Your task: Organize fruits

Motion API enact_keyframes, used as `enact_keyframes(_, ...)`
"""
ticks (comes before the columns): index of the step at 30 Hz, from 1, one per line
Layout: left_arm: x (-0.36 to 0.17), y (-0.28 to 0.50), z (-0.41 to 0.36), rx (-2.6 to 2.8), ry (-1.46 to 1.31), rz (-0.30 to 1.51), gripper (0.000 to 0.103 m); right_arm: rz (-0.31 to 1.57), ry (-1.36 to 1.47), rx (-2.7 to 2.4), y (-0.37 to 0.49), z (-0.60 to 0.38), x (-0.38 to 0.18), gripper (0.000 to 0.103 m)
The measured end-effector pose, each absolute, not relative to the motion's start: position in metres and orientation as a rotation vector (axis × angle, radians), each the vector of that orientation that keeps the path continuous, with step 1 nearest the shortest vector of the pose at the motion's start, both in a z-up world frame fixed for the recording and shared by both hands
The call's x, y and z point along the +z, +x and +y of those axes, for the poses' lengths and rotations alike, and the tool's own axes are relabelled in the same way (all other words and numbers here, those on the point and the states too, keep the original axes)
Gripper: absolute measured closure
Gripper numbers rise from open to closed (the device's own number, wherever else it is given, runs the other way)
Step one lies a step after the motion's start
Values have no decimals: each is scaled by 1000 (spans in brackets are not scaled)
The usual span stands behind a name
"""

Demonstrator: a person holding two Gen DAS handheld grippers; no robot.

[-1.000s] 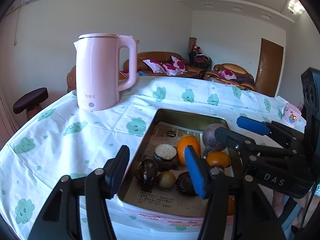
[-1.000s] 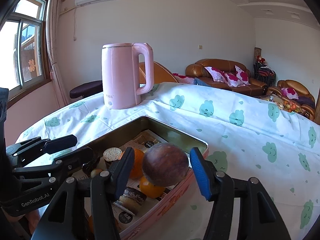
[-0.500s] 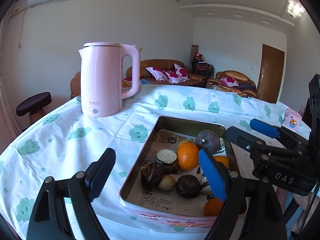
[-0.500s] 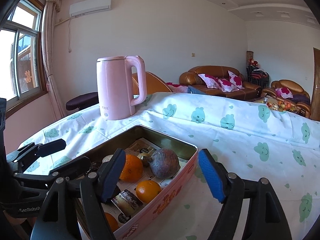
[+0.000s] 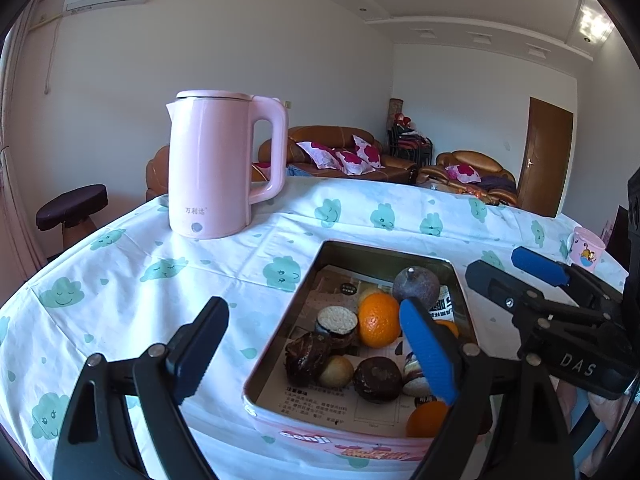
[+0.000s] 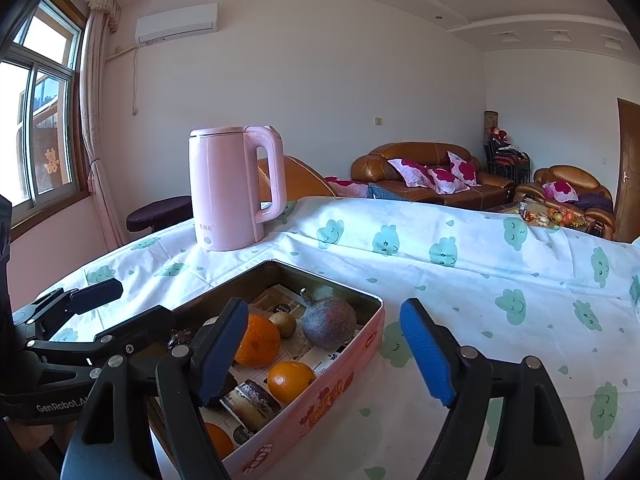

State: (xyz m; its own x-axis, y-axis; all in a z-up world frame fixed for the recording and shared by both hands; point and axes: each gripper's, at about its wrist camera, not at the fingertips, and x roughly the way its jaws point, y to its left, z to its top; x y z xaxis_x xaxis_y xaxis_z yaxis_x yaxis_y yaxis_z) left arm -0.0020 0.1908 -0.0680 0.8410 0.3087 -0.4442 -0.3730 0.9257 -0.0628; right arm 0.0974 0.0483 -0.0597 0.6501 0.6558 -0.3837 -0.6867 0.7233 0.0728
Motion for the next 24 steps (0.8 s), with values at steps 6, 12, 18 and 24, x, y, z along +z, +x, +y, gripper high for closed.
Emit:
enact_keyframes(6,-68,-2,191,367,-147,443,13,405,-73,759,98,46,-60,19)
enact_keyframes(12,-68,-2,191,370,-147,440,9,406,-66,758,99,45,-60,18)
enact_keyframes(18,-68,-2,191,371,-146,441,9,406,-66,758,99,45,-60,18)
enact_keyframes(24,-68,-2,192,371,-146,441,9,405,-67,758,99,45,-60,18)
